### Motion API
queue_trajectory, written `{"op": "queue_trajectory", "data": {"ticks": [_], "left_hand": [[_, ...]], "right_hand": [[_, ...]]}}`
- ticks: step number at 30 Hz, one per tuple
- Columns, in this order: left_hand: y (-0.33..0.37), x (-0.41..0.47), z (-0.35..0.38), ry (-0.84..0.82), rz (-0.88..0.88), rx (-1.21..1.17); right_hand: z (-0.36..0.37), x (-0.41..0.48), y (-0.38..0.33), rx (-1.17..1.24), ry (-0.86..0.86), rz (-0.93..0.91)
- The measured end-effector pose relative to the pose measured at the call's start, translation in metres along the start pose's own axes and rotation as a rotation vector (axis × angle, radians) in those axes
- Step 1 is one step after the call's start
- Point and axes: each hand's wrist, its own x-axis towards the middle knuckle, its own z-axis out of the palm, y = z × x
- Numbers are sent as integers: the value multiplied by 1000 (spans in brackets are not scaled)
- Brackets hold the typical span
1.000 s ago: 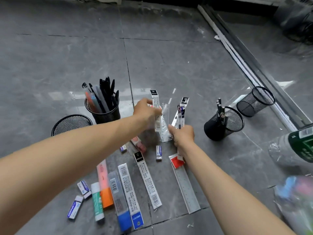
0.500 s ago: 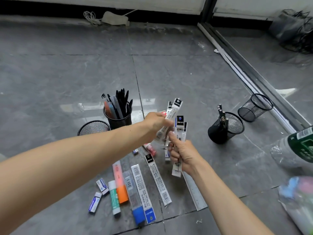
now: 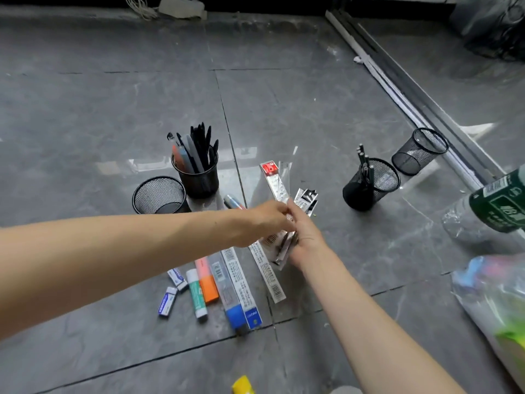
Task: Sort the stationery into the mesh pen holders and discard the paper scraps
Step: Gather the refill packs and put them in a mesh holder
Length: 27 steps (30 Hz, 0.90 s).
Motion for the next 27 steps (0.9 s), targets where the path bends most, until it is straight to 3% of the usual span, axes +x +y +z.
{"op": "queue_trajectory", "data": {"ticks": [4, 8, 12, 16, 22, 25, 27], "left_hand": [[-3, -1, -14, -38, 65, 124], [-22, -2, -23, -18, 206, 740], [-53, -15, -20, -330, 378, 1261], [-74, -24, -11, -478, 769, 1665], [-87, -25, -5, -508, 854, 1847], [-92, -30, -8, -570, 759, 1822], [-95, -34, -14, -509, 819, 1763]], "right_hand": [[-12, 5, 2, -32, 46, -12], [-24, 6, 4, -45, 101, -36], [-33, -1, 7, -145, 167, -56], [-37, 0, 14, -275, 163, -19], [-37, -1, 21, -536, 141, -2], [-35, -1, 24, -680, 151, -37], [-34, -1, 27, -760, 161, -52]]}}
